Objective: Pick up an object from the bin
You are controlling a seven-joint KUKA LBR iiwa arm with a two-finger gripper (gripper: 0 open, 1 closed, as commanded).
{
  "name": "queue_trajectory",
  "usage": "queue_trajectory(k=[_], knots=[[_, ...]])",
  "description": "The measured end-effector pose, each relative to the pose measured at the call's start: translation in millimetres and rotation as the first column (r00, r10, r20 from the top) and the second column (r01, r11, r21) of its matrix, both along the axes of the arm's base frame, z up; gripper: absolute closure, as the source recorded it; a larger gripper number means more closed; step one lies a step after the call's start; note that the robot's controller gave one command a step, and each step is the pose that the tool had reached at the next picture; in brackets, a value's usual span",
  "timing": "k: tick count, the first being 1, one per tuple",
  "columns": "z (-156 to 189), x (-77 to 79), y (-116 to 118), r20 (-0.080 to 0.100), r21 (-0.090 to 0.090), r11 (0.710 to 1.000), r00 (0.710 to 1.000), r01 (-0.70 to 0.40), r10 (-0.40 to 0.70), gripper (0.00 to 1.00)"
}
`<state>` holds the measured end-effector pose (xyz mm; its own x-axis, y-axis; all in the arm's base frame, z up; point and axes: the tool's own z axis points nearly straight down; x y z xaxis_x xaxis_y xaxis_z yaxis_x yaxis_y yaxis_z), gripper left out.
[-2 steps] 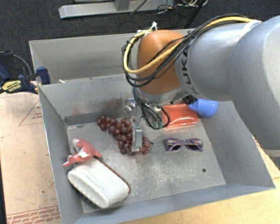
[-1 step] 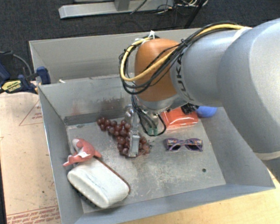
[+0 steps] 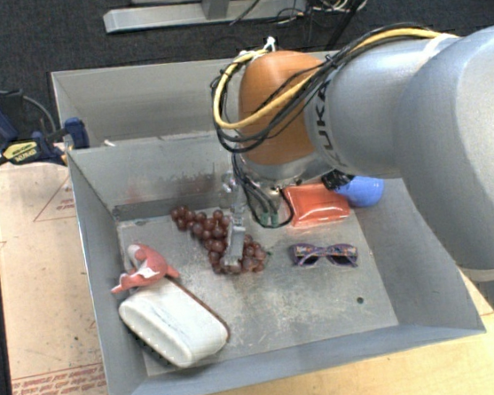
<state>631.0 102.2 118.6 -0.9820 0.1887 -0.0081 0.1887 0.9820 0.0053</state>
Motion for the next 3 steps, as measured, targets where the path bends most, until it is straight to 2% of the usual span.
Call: queue_trajectory(k=[1,2,3], knots=[[-30.8,-1.3,0.6,-0.005,0.001,0.999,0.999,0.050,-0.050,0.00],[-45.1,3.6,7.7,-0.001,0.004,0.971,0.971,0.240,-0.240,1.00],[-45.1,3.7,7.7,-0.001,0.004,0.971,0.971,0.240,-0.240,1.00]])
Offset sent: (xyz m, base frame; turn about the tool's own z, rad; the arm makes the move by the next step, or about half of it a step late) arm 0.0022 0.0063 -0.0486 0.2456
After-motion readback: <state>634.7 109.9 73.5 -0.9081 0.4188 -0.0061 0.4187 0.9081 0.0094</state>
